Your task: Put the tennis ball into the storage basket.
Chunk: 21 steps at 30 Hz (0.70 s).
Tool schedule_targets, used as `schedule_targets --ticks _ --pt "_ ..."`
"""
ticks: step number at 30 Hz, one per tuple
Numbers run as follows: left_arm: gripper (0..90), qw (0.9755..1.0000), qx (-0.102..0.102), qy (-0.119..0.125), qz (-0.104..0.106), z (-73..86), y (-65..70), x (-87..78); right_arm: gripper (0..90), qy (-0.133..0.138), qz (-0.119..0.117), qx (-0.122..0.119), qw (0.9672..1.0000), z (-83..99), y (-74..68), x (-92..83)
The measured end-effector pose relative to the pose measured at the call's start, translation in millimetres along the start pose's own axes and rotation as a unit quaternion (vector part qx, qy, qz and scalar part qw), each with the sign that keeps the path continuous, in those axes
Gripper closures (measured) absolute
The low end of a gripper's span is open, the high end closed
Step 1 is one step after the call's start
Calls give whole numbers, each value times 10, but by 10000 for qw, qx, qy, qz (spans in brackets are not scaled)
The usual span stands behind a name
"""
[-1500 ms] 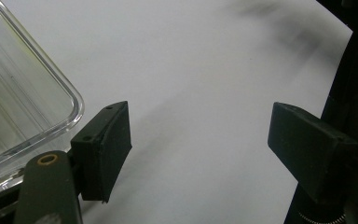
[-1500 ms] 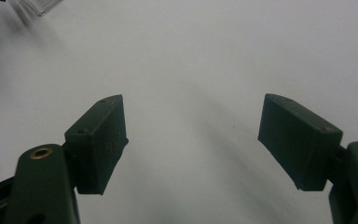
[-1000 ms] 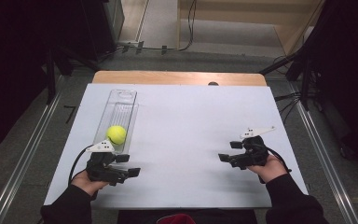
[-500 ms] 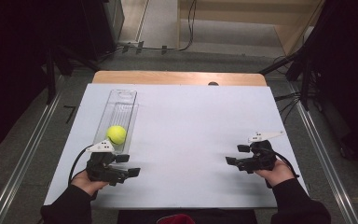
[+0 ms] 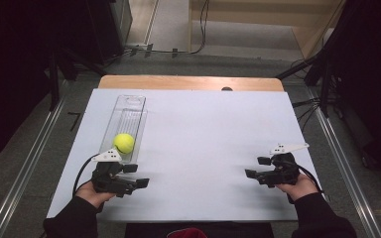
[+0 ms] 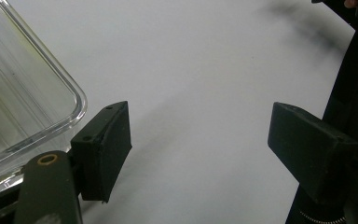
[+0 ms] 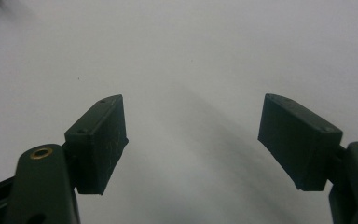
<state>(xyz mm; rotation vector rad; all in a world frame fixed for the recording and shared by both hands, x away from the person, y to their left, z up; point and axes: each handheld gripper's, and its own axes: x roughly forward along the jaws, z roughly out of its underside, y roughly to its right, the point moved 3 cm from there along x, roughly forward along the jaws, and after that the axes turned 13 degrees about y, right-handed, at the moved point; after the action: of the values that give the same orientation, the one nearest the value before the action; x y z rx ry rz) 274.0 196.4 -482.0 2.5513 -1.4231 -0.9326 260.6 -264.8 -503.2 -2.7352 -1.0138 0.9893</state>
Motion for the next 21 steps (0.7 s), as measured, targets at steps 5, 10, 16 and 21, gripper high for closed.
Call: schedule_targets --ticks 5,10,16,21 --pt "222 10000 15 -2 5 1 1 0 215 -55 -19 -14 10000 25 2 24" --pt "222 10000 27 -23 4 0 3 -2 215 -54 -24 -31 10000 23 -5 42" --pt "222 10000 39 -30 11 0 5 -1 215 -44 -18 -38 10000 21 -3 41" --pt "222 10000 42 -31 14 0 4 -2 215 -47 -13 -45 10000 20 -2 38"
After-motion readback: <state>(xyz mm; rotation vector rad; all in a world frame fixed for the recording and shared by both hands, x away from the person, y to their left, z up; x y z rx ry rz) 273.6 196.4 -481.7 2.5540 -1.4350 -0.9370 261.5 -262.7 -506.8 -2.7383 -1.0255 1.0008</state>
